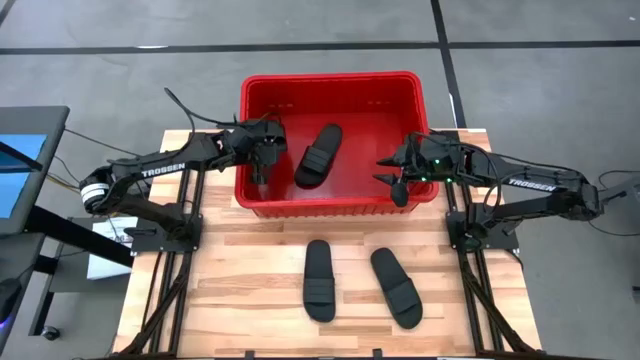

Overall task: Pick and place slides into bin
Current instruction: Put the black slipper into the red bin

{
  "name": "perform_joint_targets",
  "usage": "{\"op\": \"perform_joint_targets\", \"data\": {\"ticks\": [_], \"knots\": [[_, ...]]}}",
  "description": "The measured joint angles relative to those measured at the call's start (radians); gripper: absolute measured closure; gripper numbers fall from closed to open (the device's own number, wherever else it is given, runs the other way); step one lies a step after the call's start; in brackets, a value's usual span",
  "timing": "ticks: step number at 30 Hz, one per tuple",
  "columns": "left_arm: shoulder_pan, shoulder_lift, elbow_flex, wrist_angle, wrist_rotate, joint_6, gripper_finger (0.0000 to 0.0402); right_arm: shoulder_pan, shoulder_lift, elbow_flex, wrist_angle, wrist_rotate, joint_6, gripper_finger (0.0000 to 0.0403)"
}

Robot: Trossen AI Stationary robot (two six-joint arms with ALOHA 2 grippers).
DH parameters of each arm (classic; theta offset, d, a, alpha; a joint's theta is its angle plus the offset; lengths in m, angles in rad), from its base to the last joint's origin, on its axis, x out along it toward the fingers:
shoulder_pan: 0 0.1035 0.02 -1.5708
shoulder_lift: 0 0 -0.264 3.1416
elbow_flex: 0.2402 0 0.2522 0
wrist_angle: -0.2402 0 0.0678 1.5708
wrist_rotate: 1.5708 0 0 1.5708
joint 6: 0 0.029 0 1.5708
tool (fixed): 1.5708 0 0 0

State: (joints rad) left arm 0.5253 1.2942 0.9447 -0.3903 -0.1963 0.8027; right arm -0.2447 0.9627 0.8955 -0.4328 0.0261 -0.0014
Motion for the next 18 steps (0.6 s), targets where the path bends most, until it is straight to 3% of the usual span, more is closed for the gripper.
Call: {"op": "perform_joint_targets", "data": {"ticks": [18], "knots": [[0.055, 0.0, -0.001, -0.048, 0.122, -0.023, 0.0374, 0.0, 0.0, 0.0, 0.0, 0.0, -0.009, 0.0221]]}}
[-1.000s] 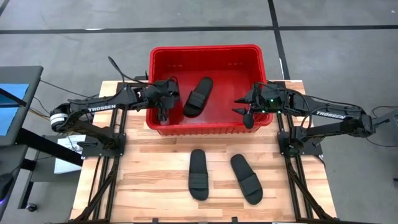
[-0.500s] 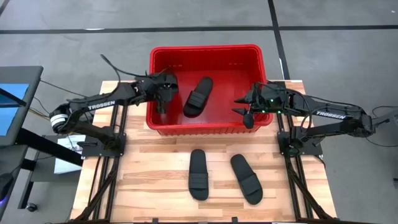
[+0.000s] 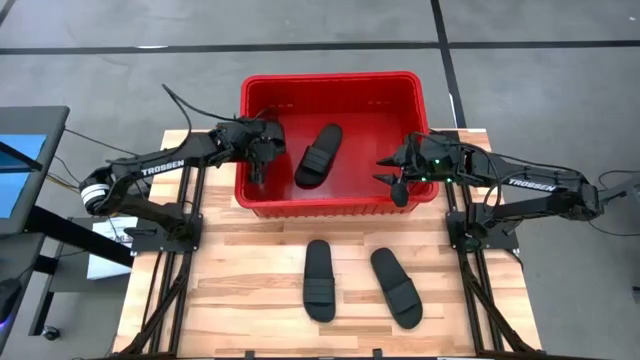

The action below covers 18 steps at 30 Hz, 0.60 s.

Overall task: Pick and place slides into bin
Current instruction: Put the black slipper into the red bin

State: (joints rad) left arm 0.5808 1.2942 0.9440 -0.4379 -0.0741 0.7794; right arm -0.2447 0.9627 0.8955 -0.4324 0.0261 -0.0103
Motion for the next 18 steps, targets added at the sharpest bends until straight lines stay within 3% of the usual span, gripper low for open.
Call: {"op": "perform_joint_targets", "data": {"ticks": [18], "knots": [[0.0, 0.0, 0.001, -0.008, 0.015, -0.019, 0.036, 0.0, 0.0, 0.0, 0.0, 0.0, -0.001, 0.0221]]}}
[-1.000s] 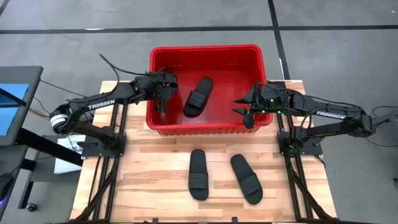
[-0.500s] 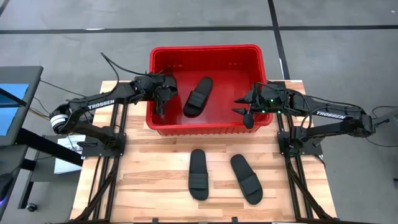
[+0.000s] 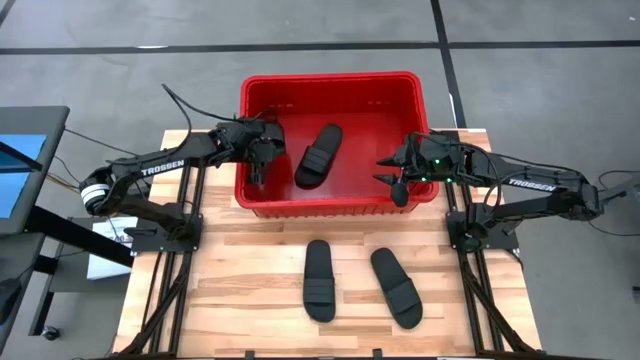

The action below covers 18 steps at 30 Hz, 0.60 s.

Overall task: Pick and place slides into bin
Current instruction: Put the black slipper into the red bin

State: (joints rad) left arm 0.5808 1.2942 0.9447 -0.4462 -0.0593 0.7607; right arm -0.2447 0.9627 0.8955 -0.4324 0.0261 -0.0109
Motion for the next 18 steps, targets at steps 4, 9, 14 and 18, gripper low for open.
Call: {"op": "perform_joint_targets", "data": {"ticks": [4, 9, 14, 18], "knots": [[0.0, 0.0, 0.0, 0.0, 0.0, -0.002, 0.0346, 0.0, 0.0, 0.0, 0.0, 0.0, 0.0, 0.0221], [0.0, 0.0, 0.0, -0.005, 0.02, 0.006, 0.0353, 0.0, 0.0, 0.0, 0.0, 0.0, 0.0, 0.0221], [0.0, 0.0, 0.0, -0.014, 0.028, 0.012, 0.0353, 0.0, 0.0, 0.0, 0.0, 0.0, 0.0, 0.0221], [0.0, 0.0, 0.0, -0.015, 0.028, 0.012, 0.0342, 0.0, 0.0, 0.0, 0.0, 0.0, 0.0, 0.0221]]}}
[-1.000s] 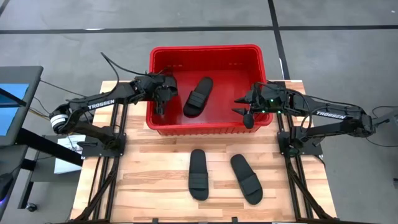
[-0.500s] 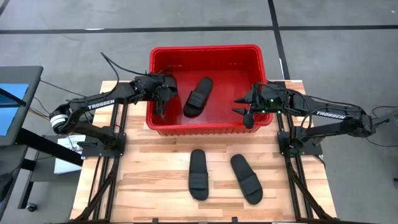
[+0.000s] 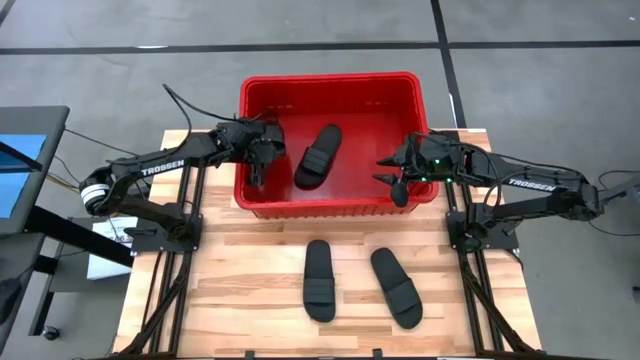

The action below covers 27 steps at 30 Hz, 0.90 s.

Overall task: Pick and place slides into bin
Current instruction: Put the black slipper into the red bin

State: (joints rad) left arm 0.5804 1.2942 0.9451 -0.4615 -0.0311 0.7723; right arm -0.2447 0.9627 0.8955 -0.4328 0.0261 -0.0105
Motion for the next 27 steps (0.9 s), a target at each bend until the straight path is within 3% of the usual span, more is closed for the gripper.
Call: {"op": "perform_joint_targets", "data": {"ticks": [12, 27], "knots": [[-0.001, 0.0, 0.0, -0.006, -0.003, -0.007, 0.0297, 0.0, 0.0, 0.0, 0.0, 0.0, 0.0, 0.0221], [0.0, 0.0, 0.0, -0.007, 0.0, -0.029, 0.0293, 0.0, 0.0, 0.0, -0.001, 0.0, -0.016, 0.0221]]}}
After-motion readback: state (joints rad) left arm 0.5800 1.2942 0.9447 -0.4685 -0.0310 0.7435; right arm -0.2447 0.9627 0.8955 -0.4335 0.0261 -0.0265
